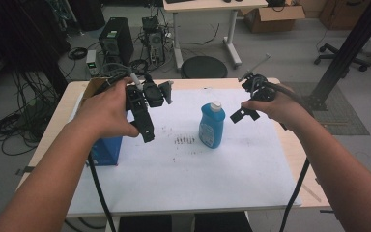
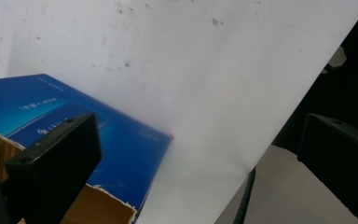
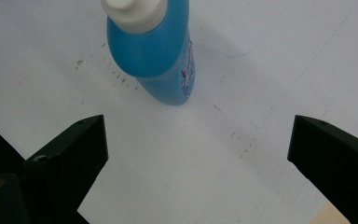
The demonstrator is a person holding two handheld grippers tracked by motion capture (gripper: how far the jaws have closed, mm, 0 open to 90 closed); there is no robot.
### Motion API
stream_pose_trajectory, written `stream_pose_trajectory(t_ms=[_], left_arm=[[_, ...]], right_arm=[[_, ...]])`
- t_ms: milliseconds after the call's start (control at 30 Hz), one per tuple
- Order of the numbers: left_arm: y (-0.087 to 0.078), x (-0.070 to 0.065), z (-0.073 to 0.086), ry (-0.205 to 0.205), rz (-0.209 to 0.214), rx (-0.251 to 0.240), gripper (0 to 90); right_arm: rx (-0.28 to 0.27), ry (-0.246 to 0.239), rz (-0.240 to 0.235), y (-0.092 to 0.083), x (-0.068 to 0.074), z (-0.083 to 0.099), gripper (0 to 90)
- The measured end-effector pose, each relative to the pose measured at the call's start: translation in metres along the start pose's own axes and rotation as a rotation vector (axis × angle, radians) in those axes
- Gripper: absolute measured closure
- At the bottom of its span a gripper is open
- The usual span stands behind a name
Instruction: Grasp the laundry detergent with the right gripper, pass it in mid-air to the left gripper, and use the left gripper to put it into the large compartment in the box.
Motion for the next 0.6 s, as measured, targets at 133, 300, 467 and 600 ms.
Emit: stream_pose_trajectory(t_ms=[133,300,467,600], left_arm=[[0.005,-0.001,0.002,0.024,-0.003,0.013,0.3],[0.010,-0.008,0.002,0.068,0.005,0.008,0.2],[0.016,-0.014,0.005,0.114,0.006,0.013,0.2],[0.021,-0.016,0.011,0.136,-0.028,0.044,0.2]], right_arm=[[-0.004,-0.007,-0.001,0.004,0.002,0.006,5.0],[-0.012,-0.014,-0.015,0.012,0.004,0.015,4.9],[-0.037,-0.018,-0.036,0.019,0.006,0.023,4.8],[-0.049,-0.026,-0.040,0.028,0.009,0.028,4.8]])
Point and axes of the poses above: each handheld gripper's, and its own axes: y roughly forward along the jaws, z roughly out of its underside, x roughly to its left, the point moved 10 cm from there along y, roughly forward along the jaws, and after that the axes turned 6 degrees about x, right-handed, at the moved point
